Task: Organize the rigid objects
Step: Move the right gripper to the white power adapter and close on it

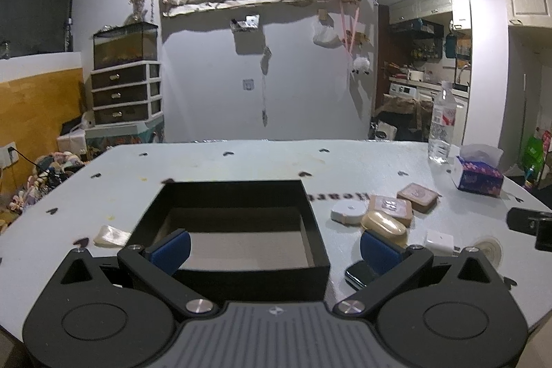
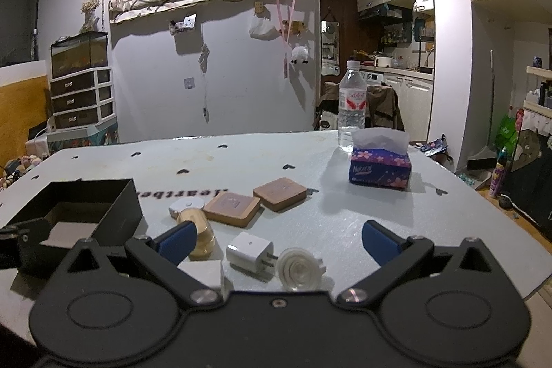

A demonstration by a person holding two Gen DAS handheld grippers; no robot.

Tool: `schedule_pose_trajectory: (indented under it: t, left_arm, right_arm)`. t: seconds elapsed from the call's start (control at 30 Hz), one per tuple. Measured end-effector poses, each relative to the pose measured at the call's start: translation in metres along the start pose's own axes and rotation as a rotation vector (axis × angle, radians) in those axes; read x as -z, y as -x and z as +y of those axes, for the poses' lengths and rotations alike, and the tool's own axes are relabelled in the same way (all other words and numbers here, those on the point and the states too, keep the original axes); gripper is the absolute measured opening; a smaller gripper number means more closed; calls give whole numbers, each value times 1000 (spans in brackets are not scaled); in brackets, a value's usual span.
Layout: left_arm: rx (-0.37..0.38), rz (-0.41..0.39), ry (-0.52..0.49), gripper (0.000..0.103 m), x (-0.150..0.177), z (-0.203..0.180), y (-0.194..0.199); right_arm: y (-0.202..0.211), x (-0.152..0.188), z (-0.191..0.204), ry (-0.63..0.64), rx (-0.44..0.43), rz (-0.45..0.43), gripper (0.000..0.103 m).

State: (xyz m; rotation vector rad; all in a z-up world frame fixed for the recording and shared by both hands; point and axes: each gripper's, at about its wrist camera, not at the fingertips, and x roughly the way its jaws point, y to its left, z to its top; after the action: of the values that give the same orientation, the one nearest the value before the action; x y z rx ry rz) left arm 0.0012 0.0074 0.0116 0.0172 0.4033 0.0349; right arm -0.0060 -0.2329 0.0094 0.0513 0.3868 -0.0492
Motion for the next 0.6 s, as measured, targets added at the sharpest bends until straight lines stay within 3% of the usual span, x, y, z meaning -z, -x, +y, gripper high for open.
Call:
schedule_pose_trajectory:
  t: [0.33, 0.6]
  left_arm:
    - [-57, -70, -5, 103, -19, 22, -7]
    - [-100, -28, 59, 103, -33, 67, -34]
  right_arm:
    - [-7, -15, -11, -23, 1, -23, 103]
    - [-16, -14, -8, -20, -53, -11, 103]
